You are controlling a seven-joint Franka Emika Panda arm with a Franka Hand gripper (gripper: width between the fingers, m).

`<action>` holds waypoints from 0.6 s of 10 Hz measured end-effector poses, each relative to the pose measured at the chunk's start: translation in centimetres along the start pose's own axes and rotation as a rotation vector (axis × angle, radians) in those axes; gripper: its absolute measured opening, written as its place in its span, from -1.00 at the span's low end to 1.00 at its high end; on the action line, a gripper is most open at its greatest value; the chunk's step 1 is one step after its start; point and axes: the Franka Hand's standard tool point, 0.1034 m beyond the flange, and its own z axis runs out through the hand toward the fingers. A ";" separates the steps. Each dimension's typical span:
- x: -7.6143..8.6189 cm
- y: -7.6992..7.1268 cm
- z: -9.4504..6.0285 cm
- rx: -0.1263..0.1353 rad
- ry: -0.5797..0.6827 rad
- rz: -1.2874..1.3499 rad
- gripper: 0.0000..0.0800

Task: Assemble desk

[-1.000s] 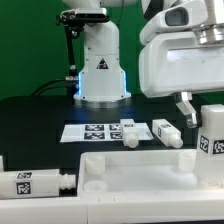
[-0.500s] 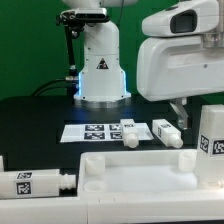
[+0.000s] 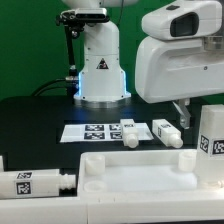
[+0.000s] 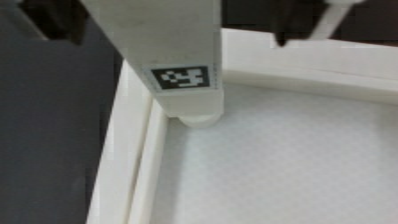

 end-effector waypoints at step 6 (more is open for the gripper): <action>-0.5 -0.7 0.2 0.046 0.101 0.623 -0.29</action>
Offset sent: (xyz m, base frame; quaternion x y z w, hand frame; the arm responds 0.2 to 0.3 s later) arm -0.0301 -0.0143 -0.0105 -0.0562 0.1153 0.2074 0.9698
